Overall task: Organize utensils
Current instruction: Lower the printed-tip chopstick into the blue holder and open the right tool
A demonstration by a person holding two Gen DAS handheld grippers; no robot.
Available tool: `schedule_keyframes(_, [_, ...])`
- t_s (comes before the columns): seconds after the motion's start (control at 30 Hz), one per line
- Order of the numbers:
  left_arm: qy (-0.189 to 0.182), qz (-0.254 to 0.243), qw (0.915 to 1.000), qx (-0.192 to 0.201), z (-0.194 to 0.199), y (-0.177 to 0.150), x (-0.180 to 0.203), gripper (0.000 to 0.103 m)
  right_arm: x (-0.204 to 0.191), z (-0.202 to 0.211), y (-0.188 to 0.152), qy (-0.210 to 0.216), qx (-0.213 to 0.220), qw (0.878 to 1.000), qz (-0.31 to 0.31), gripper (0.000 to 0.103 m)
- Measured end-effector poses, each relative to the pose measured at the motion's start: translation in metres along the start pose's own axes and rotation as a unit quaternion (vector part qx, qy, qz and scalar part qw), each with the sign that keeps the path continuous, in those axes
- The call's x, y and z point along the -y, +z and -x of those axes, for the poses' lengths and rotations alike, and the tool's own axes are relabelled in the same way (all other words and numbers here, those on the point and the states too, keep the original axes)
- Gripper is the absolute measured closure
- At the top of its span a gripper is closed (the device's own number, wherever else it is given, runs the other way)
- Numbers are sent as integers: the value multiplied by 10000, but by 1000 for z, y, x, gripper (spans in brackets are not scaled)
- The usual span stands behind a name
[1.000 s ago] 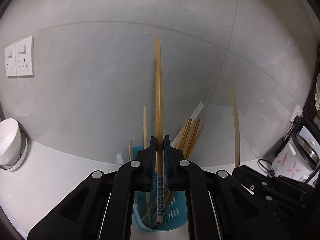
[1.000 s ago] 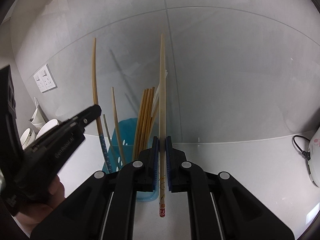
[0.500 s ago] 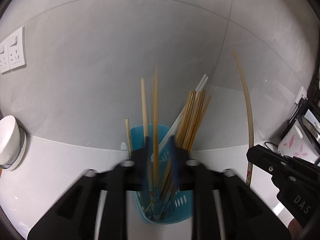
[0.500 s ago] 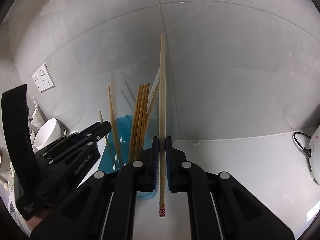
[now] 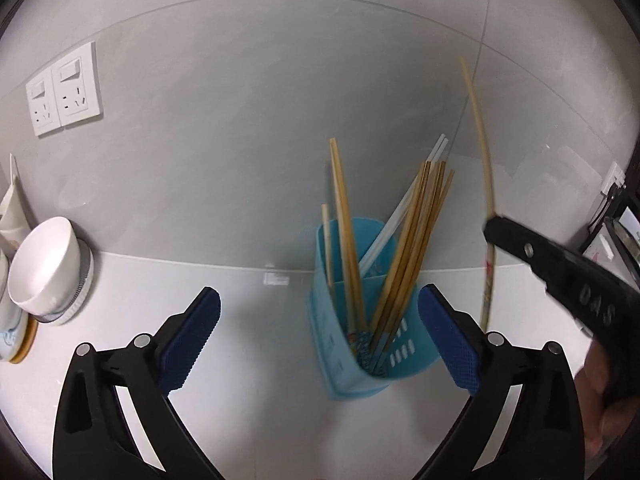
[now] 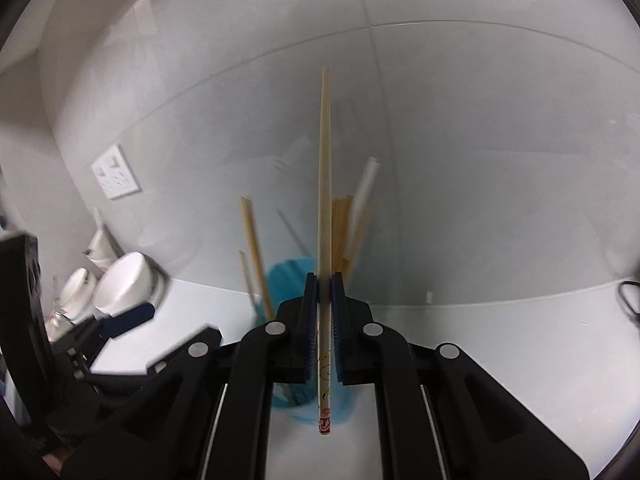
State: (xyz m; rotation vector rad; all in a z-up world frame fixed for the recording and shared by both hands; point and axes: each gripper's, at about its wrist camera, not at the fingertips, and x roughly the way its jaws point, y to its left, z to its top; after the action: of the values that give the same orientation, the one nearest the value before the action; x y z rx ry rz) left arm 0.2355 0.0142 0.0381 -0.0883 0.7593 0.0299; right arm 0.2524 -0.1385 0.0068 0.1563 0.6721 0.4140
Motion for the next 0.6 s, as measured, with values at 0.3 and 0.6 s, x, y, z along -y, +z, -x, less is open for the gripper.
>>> schedule_keyframes(0.3, [147,153,9996,-175,8,-9,-21,6,-16,-18,1,158,414,9989,122,97])
schedule_keyframes(0.6, [277,299,9987,-302,-2,-14,-40,6,-25,-37,-20,80,348,9989,306,97])
